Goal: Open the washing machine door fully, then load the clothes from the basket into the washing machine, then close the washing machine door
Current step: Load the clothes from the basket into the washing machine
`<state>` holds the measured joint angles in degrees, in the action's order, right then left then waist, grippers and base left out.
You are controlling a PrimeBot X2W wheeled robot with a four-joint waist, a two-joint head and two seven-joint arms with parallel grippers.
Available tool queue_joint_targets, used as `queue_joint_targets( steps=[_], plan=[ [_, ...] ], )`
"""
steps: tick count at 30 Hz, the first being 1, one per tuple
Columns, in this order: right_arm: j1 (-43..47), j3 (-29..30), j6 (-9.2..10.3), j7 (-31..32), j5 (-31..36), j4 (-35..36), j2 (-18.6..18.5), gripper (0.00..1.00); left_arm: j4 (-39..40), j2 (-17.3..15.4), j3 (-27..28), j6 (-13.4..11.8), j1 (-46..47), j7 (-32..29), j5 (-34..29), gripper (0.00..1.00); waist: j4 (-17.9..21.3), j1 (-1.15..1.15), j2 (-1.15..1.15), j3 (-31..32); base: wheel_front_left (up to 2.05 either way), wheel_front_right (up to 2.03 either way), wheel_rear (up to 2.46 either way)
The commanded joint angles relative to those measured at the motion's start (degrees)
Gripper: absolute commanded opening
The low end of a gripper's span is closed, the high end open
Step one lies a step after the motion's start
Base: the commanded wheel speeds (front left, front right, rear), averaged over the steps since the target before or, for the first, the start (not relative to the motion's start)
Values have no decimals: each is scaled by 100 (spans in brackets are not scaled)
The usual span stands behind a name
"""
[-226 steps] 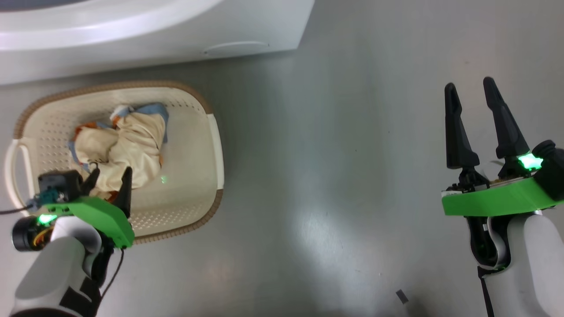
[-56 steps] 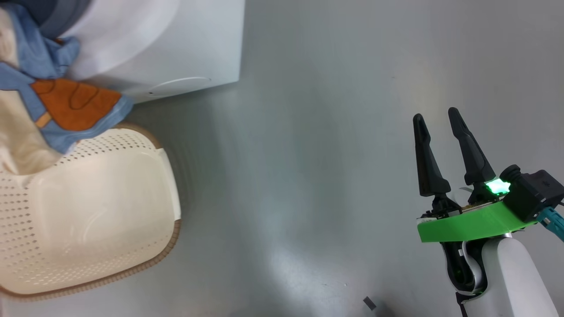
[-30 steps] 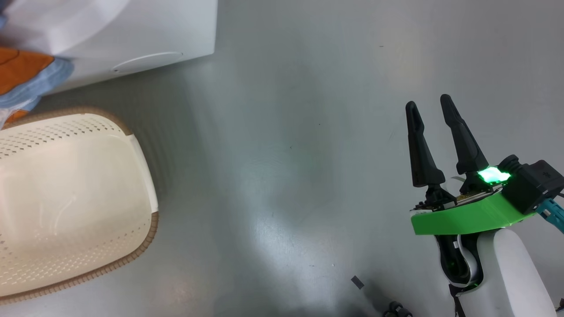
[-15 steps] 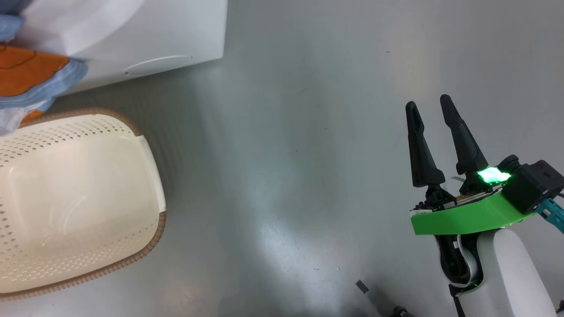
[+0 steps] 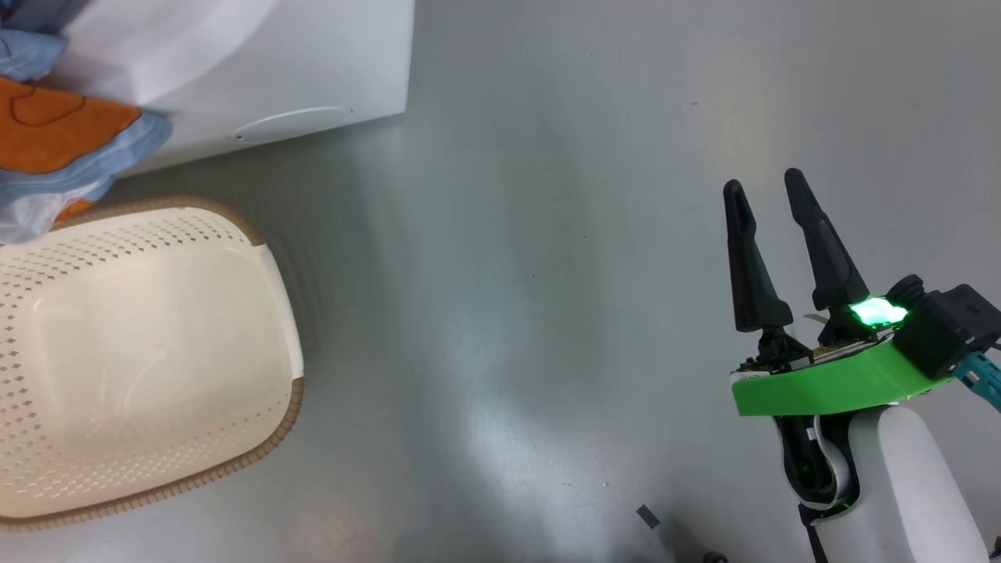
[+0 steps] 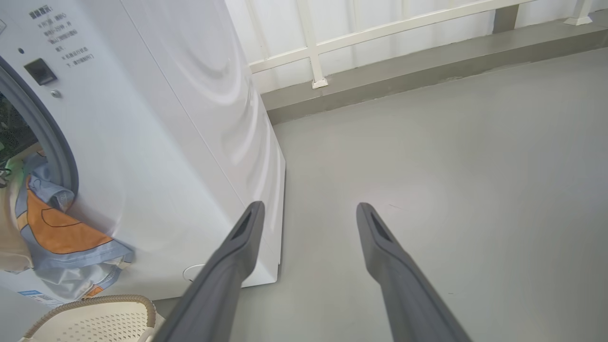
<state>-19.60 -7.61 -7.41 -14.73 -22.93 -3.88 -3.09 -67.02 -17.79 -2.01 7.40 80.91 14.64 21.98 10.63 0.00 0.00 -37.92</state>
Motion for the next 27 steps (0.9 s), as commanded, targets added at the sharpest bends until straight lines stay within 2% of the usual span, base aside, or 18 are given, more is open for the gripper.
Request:
queue_joint_targets(
  steps=[1, 7, 14, 27],
  plan=[
    [27, -82, -8, -27, -62, 125, 21, 100, 376, -299, 104, 8, -199, 33, -17, 100, -19, 0, 0, 17, 0, 0, 0],
    [15, -17, -8, -27, -43, 130, 21, 100, 1292, -156, 632, 2, -824, 34, -40, 100, -78, 0, 0, 146, 0, 0, 0],
    [43, 49, -8, -27, -19, 91, 21, 100, 1932, 37, 1030, 6, -1531, 35, -183, 100, -129, 0, 0, 420, 0, 0, 0],
    [293, 168, -8, -27, 112, -66, 21, 100, 2899, 373, 1184, 8, -3154, 35, -73, 100, -347, 0, 0, 1191, 0, 0, 0]
  ],
)
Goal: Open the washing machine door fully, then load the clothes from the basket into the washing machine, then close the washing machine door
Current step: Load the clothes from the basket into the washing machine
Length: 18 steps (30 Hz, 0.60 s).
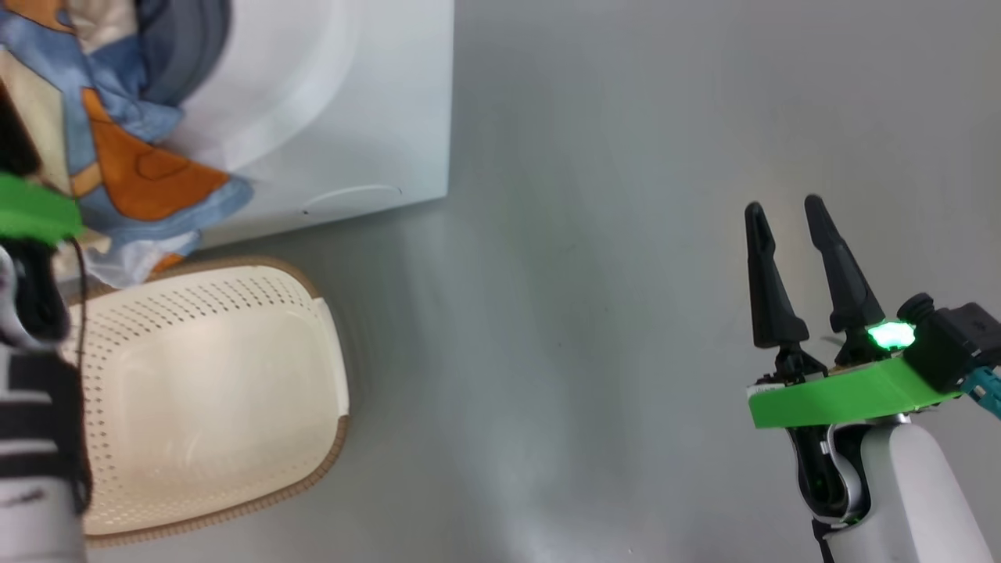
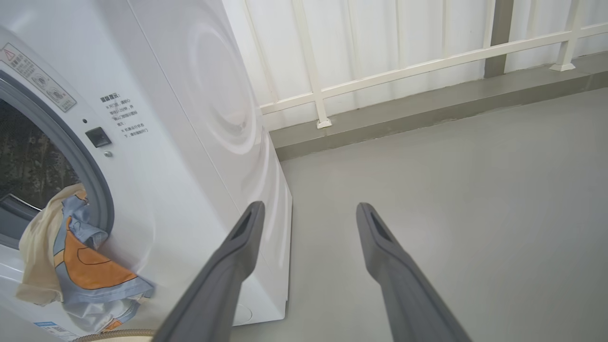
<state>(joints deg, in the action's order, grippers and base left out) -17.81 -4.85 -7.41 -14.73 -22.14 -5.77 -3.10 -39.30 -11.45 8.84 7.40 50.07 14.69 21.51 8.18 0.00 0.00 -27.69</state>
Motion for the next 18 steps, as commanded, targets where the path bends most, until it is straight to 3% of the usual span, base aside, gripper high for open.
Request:
queue_joint_targets(
  steps=[1, 18],
  plan=[
    [144, -97, -8, -27, 42, 102, 14, 100, 207, -230, 92, 8, -211, 30, -31, 100, -128, 0, 0, 229, 0, 0, 0],
    [751, 136, -8, -27, 5, -71, -313, 100, 1286, 49, -195, 8, -2234, 30, -219, 100, -613, 0, 0, 1121, 0, 0, 0]
  ],
)
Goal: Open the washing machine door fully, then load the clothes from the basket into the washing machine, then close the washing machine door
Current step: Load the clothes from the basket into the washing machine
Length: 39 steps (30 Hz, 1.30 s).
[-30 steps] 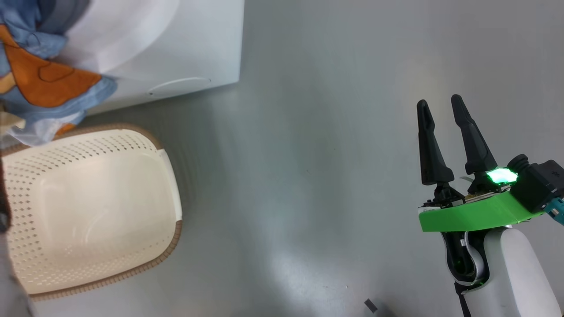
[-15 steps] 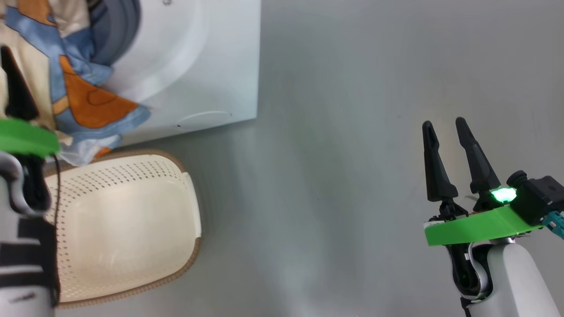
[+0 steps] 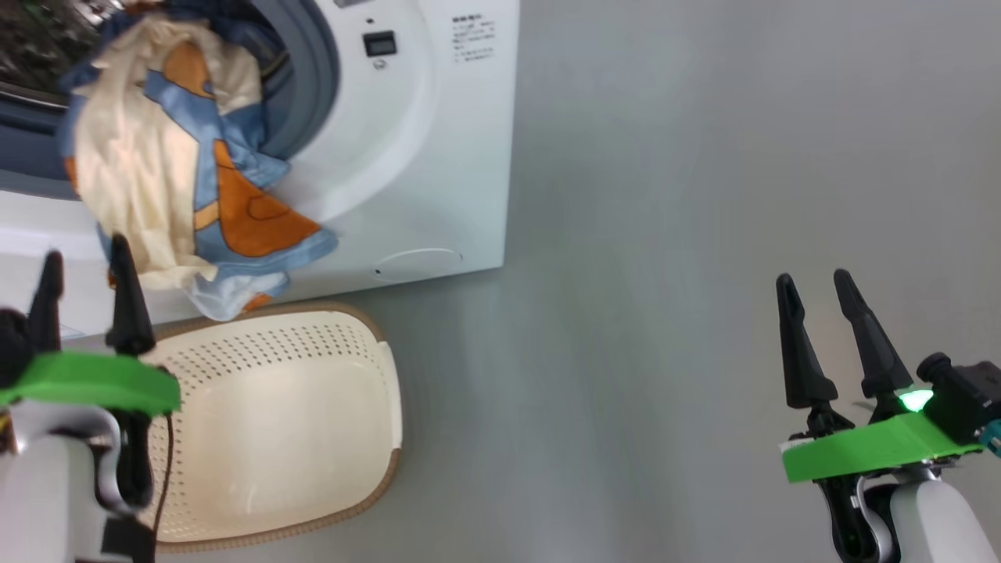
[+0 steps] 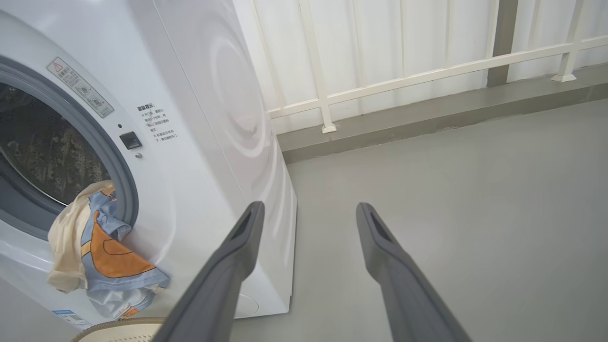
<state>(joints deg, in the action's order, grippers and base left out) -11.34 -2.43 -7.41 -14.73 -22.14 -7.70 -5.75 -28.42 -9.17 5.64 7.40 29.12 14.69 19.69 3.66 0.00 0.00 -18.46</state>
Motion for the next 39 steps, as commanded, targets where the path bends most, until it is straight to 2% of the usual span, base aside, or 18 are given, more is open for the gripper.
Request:
queue_joint_targets(
  steps=[1, 28, 39],
  plan=[
    [144, -93, -8, -27, 4, 124, -56, 100, 247, -169, 141, 8, -230, 30, -30, 100, -181, 0, 0, 229, 0, 0, 0],
    [698, 229, -8, -27, 20, 208, -110, 100, 1870, 68, 386, 9, -2440, 30, -98, 100, -468, 0, 0, 682, 0, 0, 0],
    [702, 263, -8, -27, 34, 250, -119, 100, 2069, 156, 400, 9, -2598, 30, -167, 100, -506, 0, 0, 607, 0, 0, 0]
  ],
)
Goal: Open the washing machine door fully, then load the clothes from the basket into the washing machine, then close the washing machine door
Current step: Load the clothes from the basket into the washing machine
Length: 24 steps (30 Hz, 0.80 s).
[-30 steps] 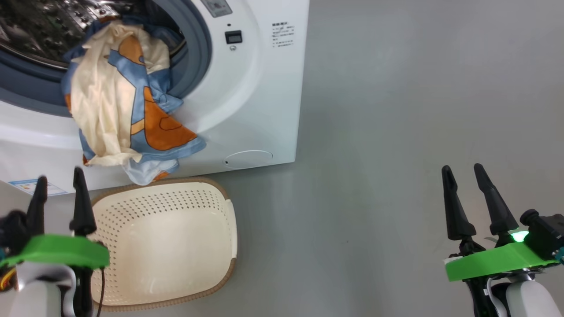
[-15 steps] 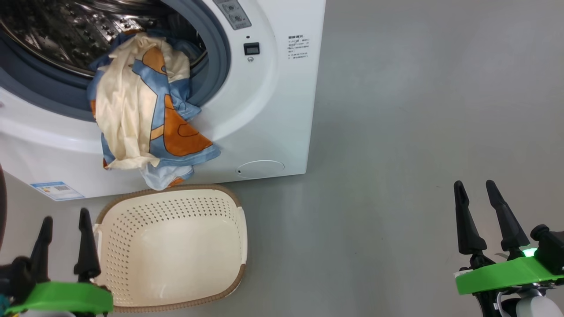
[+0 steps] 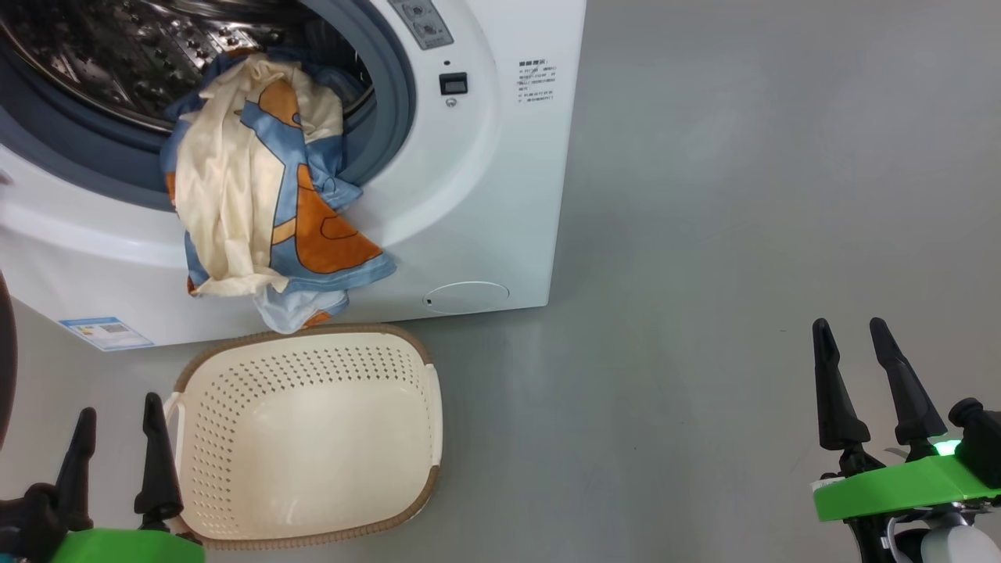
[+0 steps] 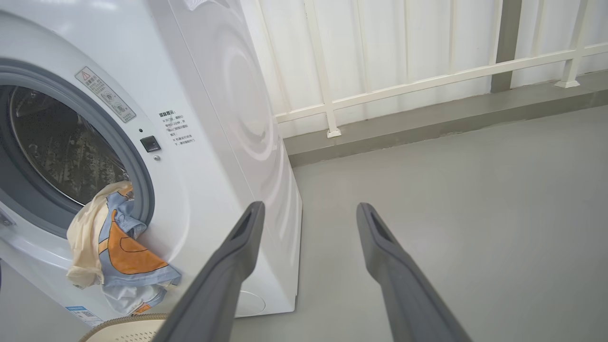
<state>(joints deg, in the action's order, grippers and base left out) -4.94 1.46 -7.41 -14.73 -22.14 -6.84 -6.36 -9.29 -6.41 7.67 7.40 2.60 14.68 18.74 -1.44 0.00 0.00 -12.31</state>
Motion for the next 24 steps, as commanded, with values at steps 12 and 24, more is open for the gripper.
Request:
queue_joint_targets(
  steps=[12, 24],
  plan=[
    [-62, -118, -8, -27, 56, 241, -32, 100, 6, -115, 106, 9, 292, 31, 76, 100, 49, 0, 0, -310, 0, 0, 0],
    [-415, -178, -8, -27, 111, 343, 71, 100, -691, -420, -291, 9, 1218, 31, 632, 100, 134, 0, 0, -1095, 0, 0, 0]
  ],
)
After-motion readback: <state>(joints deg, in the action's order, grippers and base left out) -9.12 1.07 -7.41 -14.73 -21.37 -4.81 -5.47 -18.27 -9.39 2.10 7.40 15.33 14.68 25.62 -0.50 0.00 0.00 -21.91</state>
